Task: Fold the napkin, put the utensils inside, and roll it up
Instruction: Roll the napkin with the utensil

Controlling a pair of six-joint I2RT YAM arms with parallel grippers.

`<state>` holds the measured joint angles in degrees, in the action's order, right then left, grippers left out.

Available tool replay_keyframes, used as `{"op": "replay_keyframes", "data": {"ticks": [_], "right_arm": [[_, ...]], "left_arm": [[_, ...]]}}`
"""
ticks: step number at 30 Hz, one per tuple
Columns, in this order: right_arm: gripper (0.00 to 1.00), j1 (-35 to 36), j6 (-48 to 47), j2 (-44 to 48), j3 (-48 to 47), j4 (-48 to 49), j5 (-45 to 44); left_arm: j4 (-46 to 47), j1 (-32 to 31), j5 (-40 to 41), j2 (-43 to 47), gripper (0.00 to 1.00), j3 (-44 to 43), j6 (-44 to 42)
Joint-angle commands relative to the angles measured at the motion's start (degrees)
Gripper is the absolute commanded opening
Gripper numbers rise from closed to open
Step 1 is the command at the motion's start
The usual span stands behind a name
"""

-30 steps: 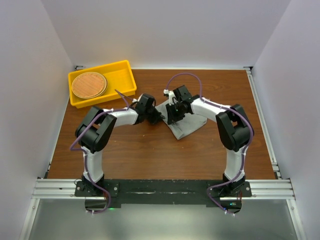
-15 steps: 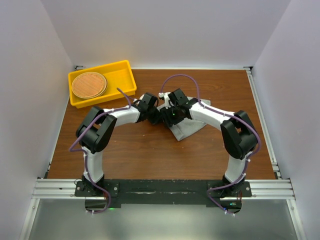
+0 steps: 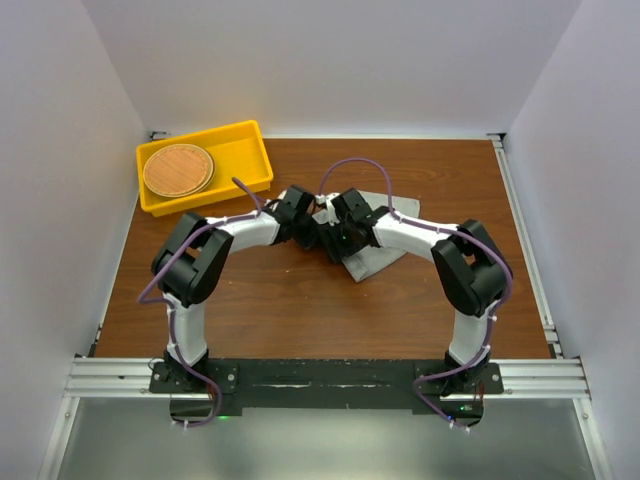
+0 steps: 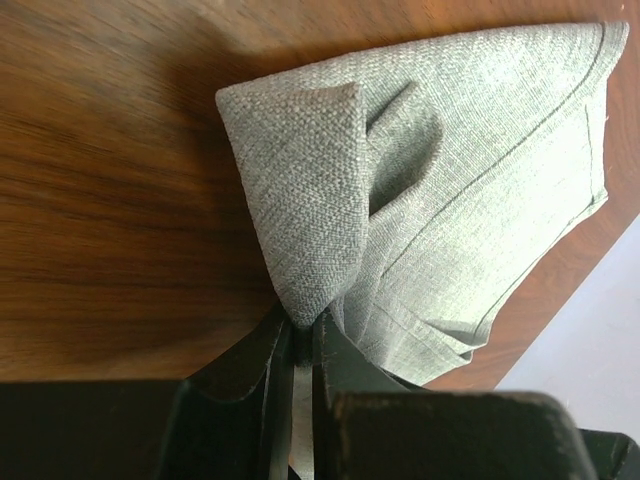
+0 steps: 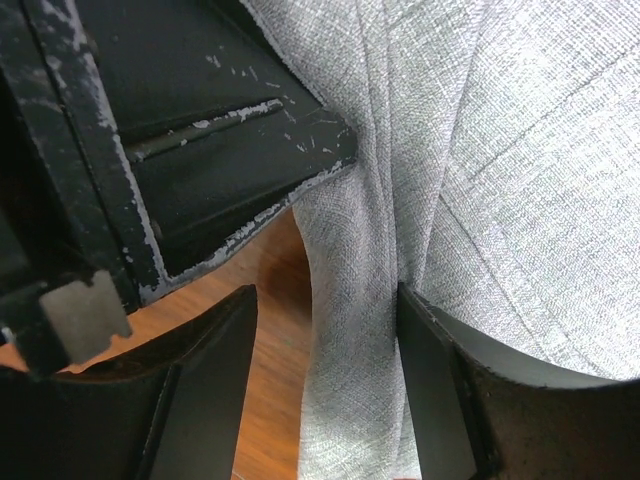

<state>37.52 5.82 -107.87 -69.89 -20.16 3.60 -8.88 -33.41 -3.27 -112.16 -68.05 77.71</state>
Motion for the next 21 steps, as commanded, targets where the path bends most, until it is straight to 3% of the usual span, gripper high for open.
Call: {"op": "replay_keyframes", "data": {"ticks": [1, 6, 7, 11, 15, 21], "right_arm": [[0.55, 0.63, 5.07, -0.76, 3.08, 4.08, -5.26], [0.29, 0.71, 9.02, 0.47, 6.34, 6.10, -7.64], [0.17, 0.45, 9.90, -0.14, 7.13, 6.36, -7.55], [0.00, -0.07, 12.89, -0.76, 9.67, 8.73, -3.77], [0.00, -1.83, 15.88, 0.03, 13.98, 13.30, 3.07], [0.00, -8.50, 19.92, 0.66, 20.23, 21.83, 20.98]], "left_arm": [[-4.30, -0.52, -0.86, 2.47, 0.00, -1.47, 1.30], [-6.58, -0.52, -0.69, 2.47, 0.00, -2.70, 0.69], [-7.19, -0.52, -0.60, 2.47, 0.00, -2.79, 0.60], [-7.64, -0.52, -0.25, 3.17, 0.00, -2.70, -0.36], [-8.34, -0.43, -0.16, 3.88, 0.00, -2.96, -1.95], [-8.34, -0.25, -1.12, 4.84, 0.00, -4.81, -8.44]]}}
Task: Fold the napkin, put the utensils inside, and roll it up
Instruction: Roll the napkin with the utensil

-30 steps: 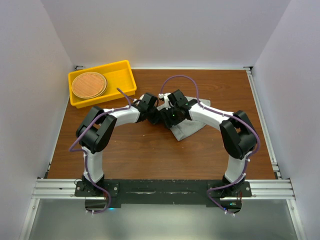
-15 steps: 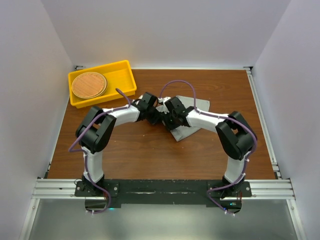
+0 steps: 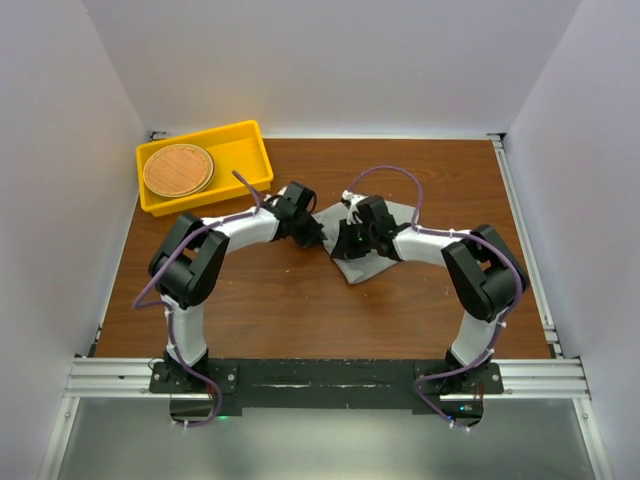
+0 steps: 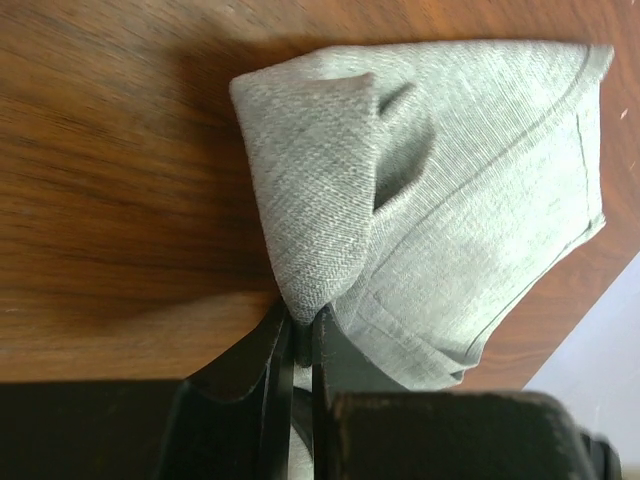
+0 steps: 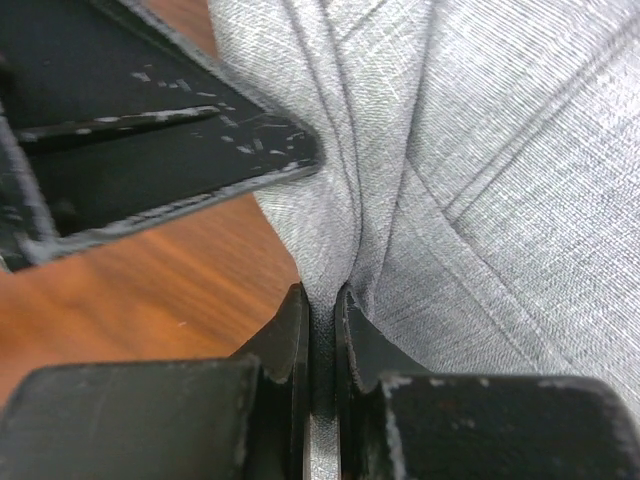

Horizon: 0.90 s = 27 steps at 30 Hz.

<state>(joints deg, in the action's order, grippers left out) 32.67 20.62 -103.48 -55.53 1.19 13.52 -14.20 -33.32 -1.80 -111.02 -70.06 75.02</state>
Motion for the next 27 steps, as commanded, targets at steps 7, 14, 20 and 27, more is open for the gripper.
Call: {"op": "replay_keyframes", "data": {"ticks": [7, 14, 20, 27], "right_arm": [[0.00, -9.28, 8.11, -7.52, 8.15, 5.74, 25.05], [0.00, -12.01, 8.12, -10.33, 8.68, 6.19, 29.46], [0.00, -12.63, 6.62, -11.74, 6.14, 2.51, 29.37], [0.00, -13.24, 7.76, -12.36, 4.46, -3.64, 24.11]], "left_arm": [[-0.57, 1.76, -6.81, 5.90, 0.45, 1.15, -9.89], [-1.27, 2.91, -9.61, 6.35, 0.63, -0.42, -14.29], [1.44, 2.82, -13.83, 4.32, 0.50, -0.61, -16.14], [19.26, 2.91, -21.65, 4.07, 0.14, 5.46, -16.23]]}}
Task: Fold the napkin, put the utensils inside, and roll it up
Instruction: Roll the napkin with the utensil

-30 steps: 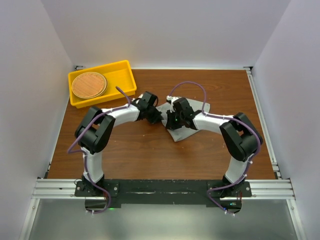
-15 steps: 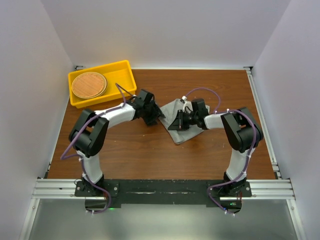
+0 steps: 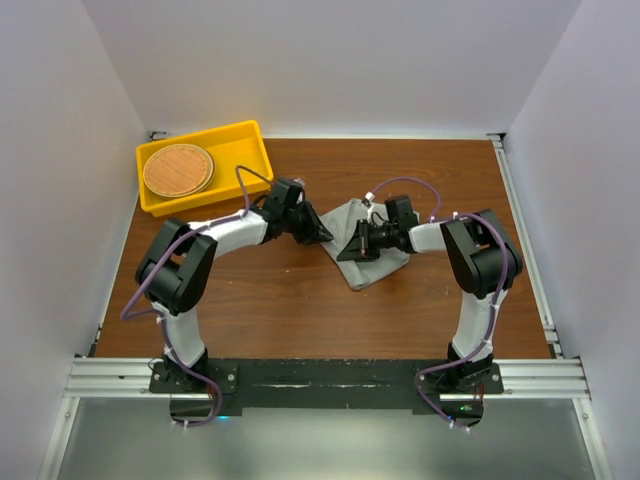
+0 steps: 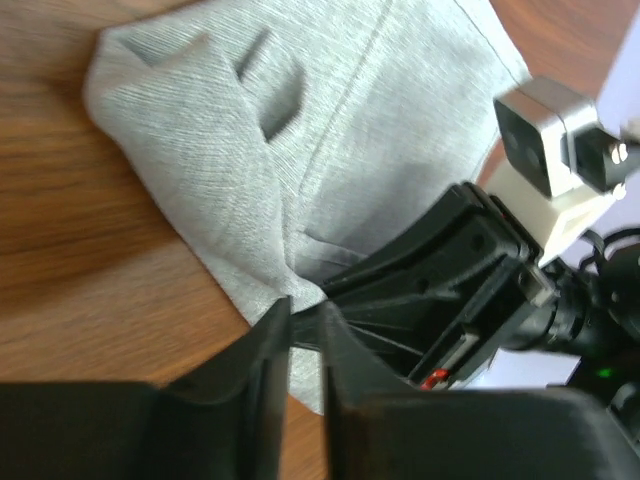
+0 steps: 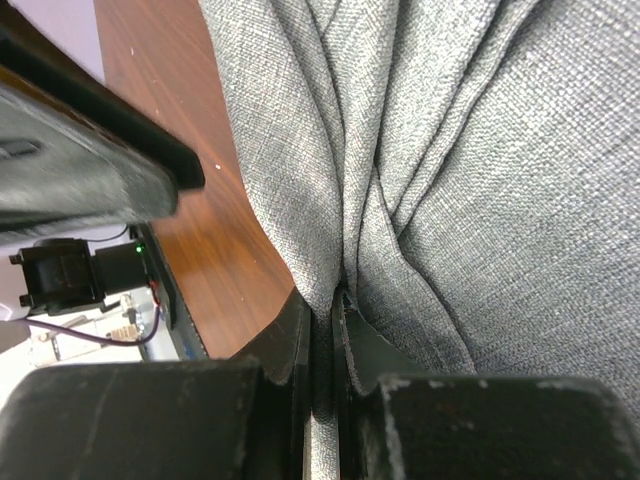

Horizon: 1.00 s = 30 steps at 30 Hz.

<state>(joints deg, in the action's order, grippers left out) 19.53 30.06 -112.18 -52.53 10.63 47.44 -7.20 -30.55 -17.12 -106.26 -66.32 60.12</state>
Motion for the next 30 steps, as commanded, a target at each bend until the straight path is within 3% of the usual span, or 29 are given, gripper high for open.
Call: {"op": "replay_keyframes", "data": {"ticks": [1, 6, 8, 9, 14, 18, 22, 25, 27, 30], "right_arm": [[0.00, -0.19, -1.68, -3.57, 1.29, -13.70, -11.48], [0.00, -0.46, -2.20, -4.62, -0.20, -16.78, -13.95], [0.00, -0.63, -2.38, -4.89, -0.38, -17.05, -13.78], [0.00, -0.63, -2.47, -5.06, -0.46, -17.05, -13.78], [0.00, -0.72, -3.96, -5.42, -1.96, -18.98, -12.99], [0.00, -0.63, -5.01, -5.33, -2.92, -20.65, -13.07], [0.00, -0.81, -6.07, -4.89, -3.98, -22.67, -12.81], [0.00, -0.72, -7.56, -4.54, -5.38, -25.04, -13.25], [0.00, -0.63, -9.49, -4.01, -6.44, -27.76, -14.48], [0.12, -0.63, -12.22, -2.61, -9.85, -32.50, -15.97]], "left_arm": [[14.13, 0.13, -7.21, -1.23, 0.11, 2.33, -1.06], [28.43, 0.66, -9.85, -3.16, 0.00, 5.50, -1.14], [33.36, 1.36, -10.55, -3.43, 0.00, 8.57, -0.97], [41.40, 1.71, -11.26, -4.13, 0.00, 9.97, -0.01], [60.76, 3.73, -13.54, -7.55, 0.00, 16.66, 2.63], [67.48, 4.00, -15.92, -14.75, 0.00, 15.70, 4.03], [62.86, 3.92, -11.98, -17.23, 0.00, 14.65, 2.82], [49.54, 3.91, -8.30, -17.84, 0.00, 13.50, 0.80], [46.59, 3.91, -6.96, -17.32, 0.00, 13.85, -0.52], [41.67, 3.91, -4.41, -17.14, 0.00, 13.77, -2.98]]}}
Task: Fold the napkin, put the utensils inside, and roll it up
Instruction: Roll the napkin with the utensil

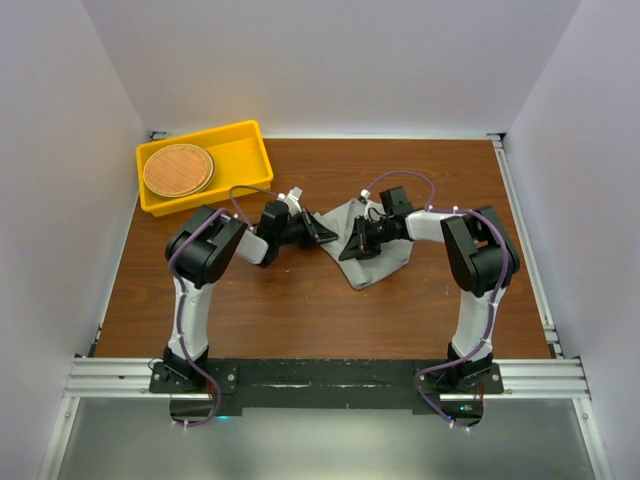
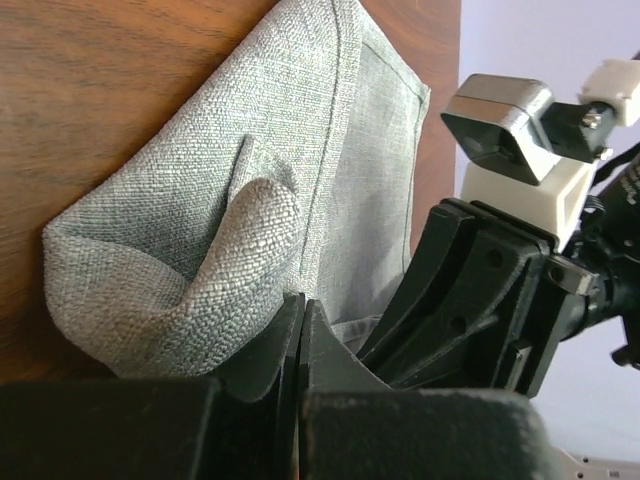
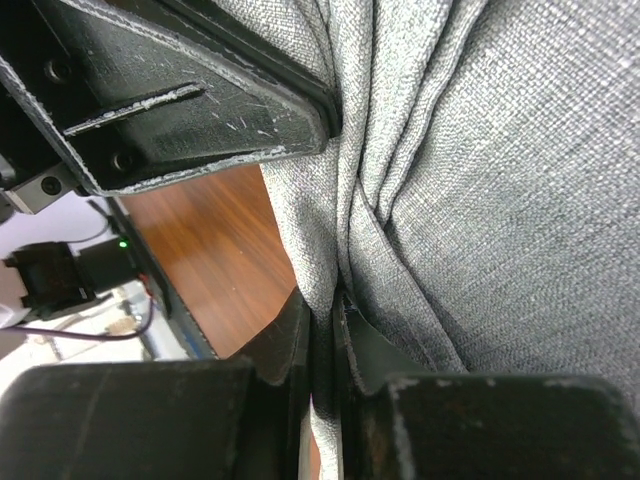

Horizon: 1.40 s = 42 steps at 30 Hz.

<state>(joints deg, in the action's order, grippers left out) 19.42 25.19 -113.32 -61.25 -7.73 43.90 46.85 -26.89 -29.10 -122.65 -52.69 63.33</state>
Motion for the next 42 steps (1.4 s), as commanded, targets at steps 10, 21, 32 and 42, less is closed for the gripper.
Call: {"op": "replay_keyframes", "data": {"ticks": [10, 21, 32, 42], "right_arm": [[0.51, 0.62, -11.39, 6.17, -9.76, -28.65, -17.88], [0.48, 2.02, -11.74, 12.77, 2.53, -26.38, -26.39], [0.66, 15.63, -14.46, 18.22, -9.40, -31.65, -49.86], [0.86, 22.59, -16.67, 9.00, -15.92, -21.04, -55.67]], "left_arm": [[-18.63, 0.35, 9.77, -0.57, 0.00, -1.10, -6.91], [-23.19, 0.35, 8.62, -1.54, 0.00, -3.03, -4.53], [-35.06, 0.18, 9.06, -1.45, 0.00, -8.92, -4.27], [-40.78, -0.18, 9.15, -1.81, 0.00, -11.21, -3.30]]}}
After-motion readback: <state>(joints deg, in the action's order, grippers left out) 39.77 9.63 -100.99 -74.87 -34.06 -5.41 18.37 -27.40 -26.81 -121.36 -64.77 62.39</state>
